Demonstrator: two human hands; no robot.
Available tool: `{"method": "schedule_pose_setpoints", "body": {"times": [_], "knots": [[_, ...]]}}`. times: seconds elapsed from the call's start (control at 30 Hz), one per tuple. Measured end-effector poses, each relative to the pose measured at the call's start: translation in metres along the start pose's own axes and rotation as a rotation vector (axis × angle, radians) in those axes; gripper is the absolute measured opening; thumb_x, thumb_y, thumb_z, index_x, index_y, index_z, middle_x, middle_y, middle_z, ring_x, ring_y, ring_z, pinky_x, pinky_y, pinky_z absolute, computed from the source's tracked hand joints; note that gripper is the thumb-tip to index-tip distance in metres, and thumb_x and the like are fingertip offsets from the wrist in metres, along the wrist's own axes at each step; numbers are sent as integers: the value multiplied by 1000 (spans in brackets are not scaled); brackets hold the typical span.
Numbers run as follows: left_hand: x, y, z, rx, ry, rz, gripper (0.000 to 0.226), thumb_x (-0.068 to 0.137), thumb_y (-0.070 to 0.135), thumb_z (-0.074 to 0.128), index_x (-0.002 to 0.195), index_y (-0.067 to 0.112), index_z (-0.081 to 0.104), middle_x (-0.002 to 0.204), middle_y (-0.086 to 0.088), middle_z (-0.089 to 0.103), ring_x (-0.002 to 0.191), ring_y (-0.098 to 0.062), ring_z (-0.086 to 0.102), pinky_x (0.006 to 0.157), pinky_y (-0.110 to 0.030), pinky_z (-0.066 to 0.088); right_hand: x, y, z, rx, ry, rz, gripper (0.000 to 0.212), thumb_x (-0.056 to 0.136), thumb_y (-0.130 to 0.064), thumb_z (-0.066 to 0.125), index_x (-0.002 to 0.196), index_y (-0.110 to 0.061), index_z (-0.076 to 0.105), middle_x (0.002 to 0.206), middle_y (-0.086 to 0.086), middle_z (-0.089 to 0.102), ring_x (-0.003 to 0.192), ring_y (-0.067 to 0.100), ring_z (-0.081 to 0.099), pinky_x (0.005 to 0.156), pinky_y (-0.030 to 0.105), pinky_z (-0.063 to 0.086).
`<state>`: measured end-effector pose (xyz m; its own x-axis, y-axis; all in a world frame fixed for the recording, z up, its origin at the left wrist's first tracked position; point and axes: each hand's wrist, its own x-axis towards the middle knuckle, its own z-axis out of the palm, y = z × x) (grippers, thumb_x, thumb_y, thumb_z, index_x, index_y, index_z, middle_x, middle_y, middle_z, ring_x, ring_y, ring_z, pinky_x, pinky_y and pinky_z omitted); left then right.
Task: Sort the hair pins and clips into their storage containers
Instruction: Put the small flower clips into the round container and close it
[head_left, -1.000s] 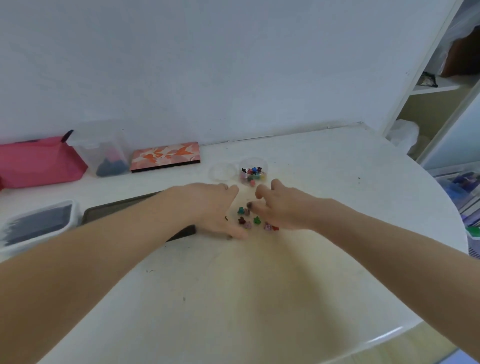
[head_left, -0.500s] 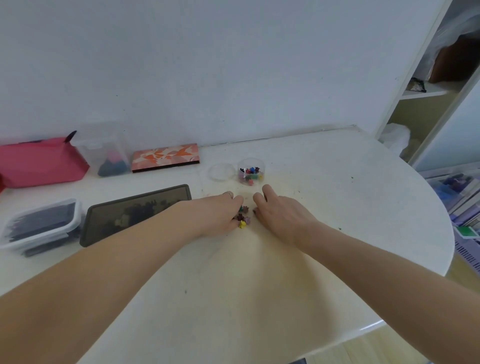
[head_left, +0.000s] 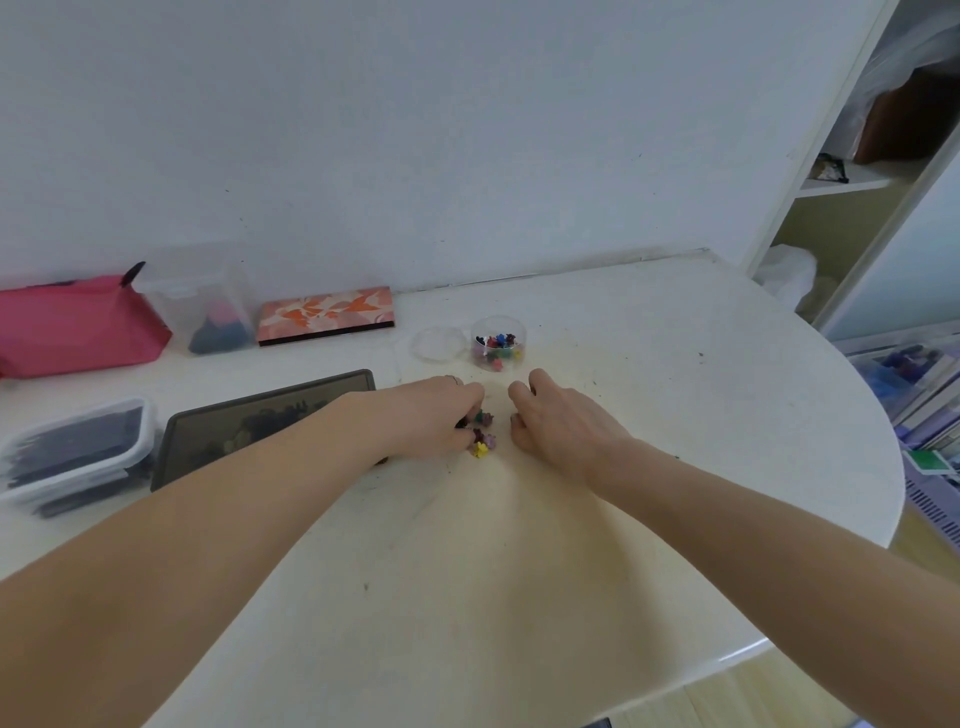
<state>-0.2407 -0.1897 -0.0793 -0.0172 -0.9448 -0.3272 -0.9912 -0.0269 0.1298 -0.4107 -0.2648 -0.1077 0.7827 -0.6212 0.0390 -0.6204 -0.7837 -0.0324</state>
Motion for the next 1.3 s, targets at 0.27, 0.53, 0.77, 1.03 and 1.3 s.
{"method": "schedule_pose_setpoints", "body": {"times": [0.27, 0.53, 0.77, 1.03, 1.3], "knots": [[1, -1, -18, -343, 73, -67, 16, 96, 34, 56, 100, 20, 50, 83, 0, 60, 57, -9, 56, 53, -25, 46, 22, 14, -21, 1455, 55, 472, 18, 93, -14, 48, 79, -5, 54, 69, 6, 49, 52, 15, 41, 44, 24, 35], [11, -10, -36, -755, 225, -103, 17, 92, 32, 61, 100, 17, 58, 85, -10, 70, 65, -15, 64, 75, -40, 58, 52, 18, -49, 2530, -219, 554, 18, 93, -9, 35, 78, -7, 46, 75, 7, 40, 49, 13, 35, 38, 19, 31], [28, -20, -47, -593, 233, -154, 19, 95, 40, 56, 103, 23, 53, 85, -1, 71, 70, -12, 66, 55, -22, 42, 103, 16, -61, 1475, -25, 639, 31, 99, -23, 41, 90, 0, 60, 77, 12, 56, 61, 20, 51, 51, 25, 50], [56, -18, -59, -506, 313, -43, 16, 98, 29, 53, 109, 17, 53, 99, 0, 66, 68, -10, 67, 54, -22, 44, 115, 14, -52, 1033, -3, 446, 49, 97, -33, 31, 101, -3, 70, 101, 7, 71, 74, 16, 65, 68, 27, 47], [92, -17, -57, -298, 358, 42, 8, 91, 26, 55, 91, 29, 48, 99, -5, 58, 77, -19, 57, 63, -30, 41, 108, 30, -55, 1137, 324, 453, 41, 96, -28, 36, 84, -7, 69, 88, 6, 74, 94, 27, 67, 92, 47, 52]]}}
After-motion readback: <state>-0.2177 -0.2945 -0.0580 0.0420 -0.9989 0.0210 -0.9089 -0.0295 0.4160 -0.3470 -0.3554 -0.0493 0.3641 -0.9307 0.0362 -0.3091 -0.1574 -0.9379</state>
